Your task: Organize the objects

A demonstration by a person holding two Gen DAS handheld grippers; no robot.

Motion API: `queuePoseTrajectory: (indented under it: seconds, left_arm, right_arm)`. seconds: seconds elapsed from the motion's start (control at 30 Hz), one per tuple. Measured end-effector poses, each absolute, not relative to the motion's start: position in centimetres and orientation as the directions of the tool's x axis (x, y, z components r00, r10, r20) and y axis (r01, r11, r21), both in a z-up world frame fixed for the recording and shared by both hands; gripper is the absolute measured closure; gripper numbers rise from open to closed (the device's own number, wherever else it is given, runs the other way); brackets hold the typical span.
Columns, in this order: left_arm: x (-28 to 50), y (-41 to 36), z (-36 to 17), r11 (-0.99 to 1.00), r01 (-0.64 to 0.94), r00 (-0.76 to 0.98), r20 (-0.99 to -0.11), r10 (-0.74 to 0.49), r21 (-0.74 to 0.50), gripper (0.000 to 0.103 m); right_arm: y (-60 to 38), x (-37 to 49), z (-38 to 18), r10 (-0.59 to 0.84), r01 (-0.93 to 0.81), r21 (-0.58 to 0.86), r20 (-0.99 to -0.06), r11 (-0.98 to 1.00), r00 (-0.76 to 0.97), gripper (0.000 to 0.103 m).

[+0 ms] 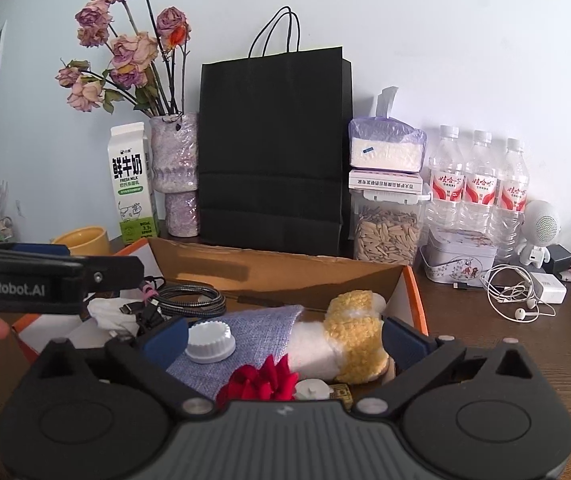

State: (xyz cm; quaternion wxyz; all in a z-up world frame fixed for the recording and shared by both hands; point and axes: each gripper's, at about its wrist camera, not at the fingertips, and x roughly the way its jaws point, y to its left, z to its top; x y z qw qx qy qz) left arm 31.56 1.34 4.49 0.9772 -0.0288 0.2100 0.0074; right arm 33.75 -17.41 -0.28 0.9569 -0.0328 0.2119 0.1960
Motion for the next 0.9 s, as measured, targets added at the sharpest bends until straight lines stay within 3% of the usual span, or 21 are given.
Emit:
queuePoseTrajectory:
  seconds: [0.4, 0.9]
  left_arm:
    - [24.8, 1.6, 5.9, 1.0, -0.015, 0.906, -0.424, 0.005, -0.021, 0.0]
    - [16.4, 1.5, 3.5, 0.998, -0.056, 0.841, -0.54, 0.034, -0.025, 0.0]
  right_arm:
    - [-18.6, 27.6, 1.7, 0.381, -0.403, 0.035, -0.411, 0.915, 0.828, 0.0]
    - [-20.4, 18.9, 1.1, 0.399, -0.401, 0.103, -0.477, 0.91, 0.783, 0.0]
